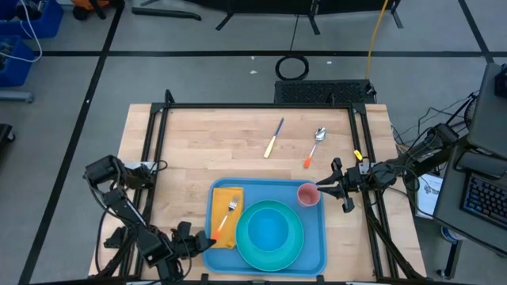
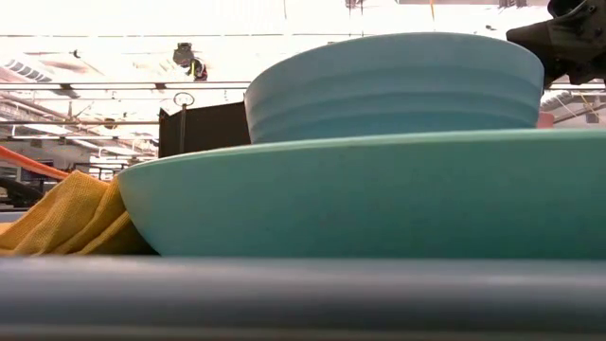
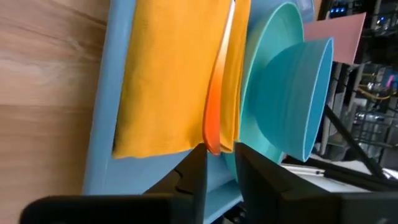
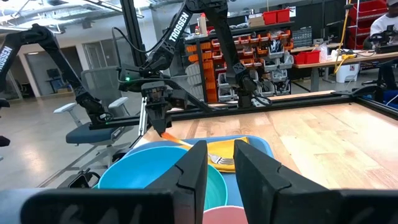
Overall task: Set up tray
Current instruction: Put the orange fork on top of the orange napkin on the blue serving tray
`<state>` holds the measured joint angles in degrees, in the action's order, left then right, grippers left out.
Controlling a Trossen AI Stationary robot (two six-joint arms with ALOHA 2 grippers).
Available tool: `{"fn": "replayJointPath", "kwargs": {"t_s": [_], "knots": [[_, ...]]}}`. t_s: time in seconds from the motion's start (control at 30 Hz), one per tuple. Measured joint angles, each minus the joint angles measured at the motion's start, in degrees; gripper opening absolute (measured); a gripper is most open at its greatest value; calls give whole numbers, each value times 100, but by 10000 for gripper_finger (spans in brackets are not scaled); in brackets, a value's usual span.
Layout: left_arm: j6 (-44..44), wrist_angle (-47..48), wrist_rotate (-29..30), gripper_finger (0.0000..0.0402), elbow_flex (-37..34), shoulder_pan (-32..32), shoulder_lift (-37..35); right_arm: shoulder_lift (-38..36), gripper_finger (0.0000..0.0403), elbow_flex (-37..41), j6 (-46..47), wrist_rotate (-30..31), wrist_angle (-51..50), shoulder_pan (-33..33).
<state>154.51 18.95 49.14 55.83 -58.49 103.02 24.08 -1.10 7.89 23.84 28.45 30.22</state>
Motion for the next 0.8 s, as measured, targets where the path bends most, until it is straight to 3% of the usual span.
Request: {"fn": "replayJointPath", "kwargs": {"t_s": [0.4, 0.6, 0.7, 0.8], "knots": [[-316, 73, 68, 198, 0, -93, 0, -1, 73, 0, 0, -1, -1, -1], [-2551, -674, 998, 220, 0, -87, 0, -2, 73, 0, -1, 1, -1, -2], [-3820, -961, 1745, 216, 0, -100, 0, 0, 73, -1, 0, 0, -1, -1], [-4477, -850, 2233, 211, 0, -2, 0, 0, 73, 0, 1, 1, -1, -2]]}}
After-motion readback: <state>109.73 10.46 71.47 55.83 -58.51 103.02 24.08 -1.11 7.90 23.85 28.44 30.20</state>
